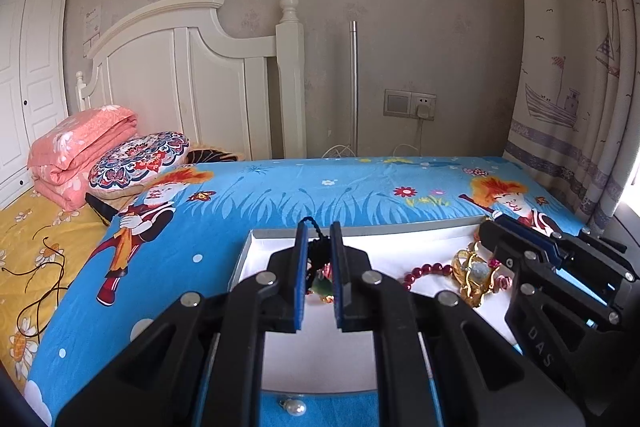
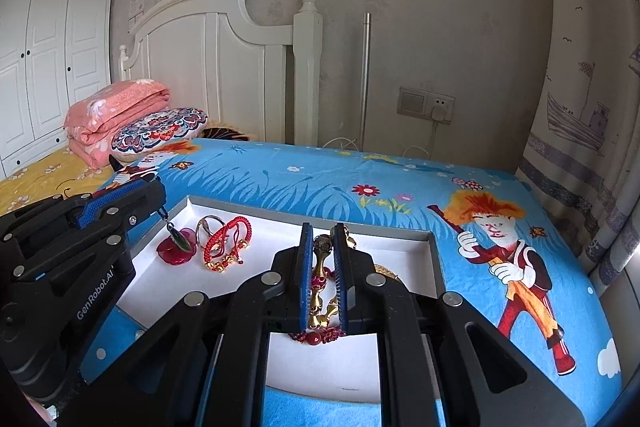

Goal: Organize jewelry
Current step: 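Lower the green pendant into the tray with the left tool while the right tool releases the bangle there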

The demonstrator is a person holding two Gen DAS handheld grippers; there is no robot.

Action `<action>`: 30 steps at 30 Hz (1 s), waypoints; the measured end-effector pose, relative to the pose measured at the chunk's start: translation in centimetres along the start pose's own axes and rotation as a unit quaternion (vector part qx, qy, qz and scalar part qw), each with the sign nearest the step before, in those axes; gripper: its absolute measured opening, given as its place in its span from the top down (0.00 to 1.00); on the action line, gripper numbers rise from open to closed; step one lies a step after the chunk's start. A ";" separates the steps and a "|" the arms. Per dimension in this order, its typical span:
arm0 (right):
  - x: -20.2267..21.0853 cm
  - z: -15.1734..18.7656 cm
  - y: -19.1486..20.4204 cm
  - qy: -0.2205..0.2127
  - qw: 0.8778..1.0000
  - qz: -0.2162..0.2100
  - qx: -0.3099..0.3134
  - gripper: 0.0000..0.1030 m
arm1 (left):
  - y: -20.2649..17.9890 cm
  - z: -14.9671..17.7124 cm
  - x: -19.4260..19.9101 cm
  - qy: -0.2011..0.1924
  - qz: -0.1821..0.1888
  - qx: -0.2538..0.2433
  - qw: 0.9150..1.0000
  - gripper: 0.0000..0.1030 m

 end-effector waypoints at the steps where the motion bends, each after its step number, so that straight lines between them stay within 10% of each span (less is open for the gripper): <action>1: -0.4 0.0 -0.1 0.004 1.000 -0.001 -0.001 0.89 | 0.0 0.0 -0.4 0.003 -0.001 -0.002 1.000 0.90; 12: -3.6 -0.1 0.3 0.039 0.999 -0.004 0.011 0.89 | 0.7 0.1 -3.5 0.035 -0.019 0.001 0.999 0.88; 14: -4.6 0.4 0.4 0.066 0.998 -0.009 0.016 0.86 | 1.2 0.3 -4.0 0.047 -0.019 0.009 0.999 0.80; 16: -4.8 0.8 0.4 0.072 0.997 -0.008 0.018 0.54 | 1.4 0.3 -3.9 0.046 -0.026 0.010 0.999 0.42; 18: -4.3 0.9 -0.1 0.059 0.998 -0.003 0.008 0.39 | 1.8 0.3 -3.4 0.030 -0.035 0.009 0.999 0.40; 30: 1.3 -1.0 -0.6 0.011 1.000 0.003 0.023 0.39 | 2.8 -1.1 1.0 0.000 -0.043 0.028 0.999 0.25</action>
Point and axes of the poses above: each gripper's, at about its wrist camera, not at the fingertips, and x roughly against the way its jaws point, y to its left, z to its underside, the point moved 3 cm from there along -x, roughly the way its jaws point, and after that the axes turned 8 degrees about x, right-handed, at the moved point
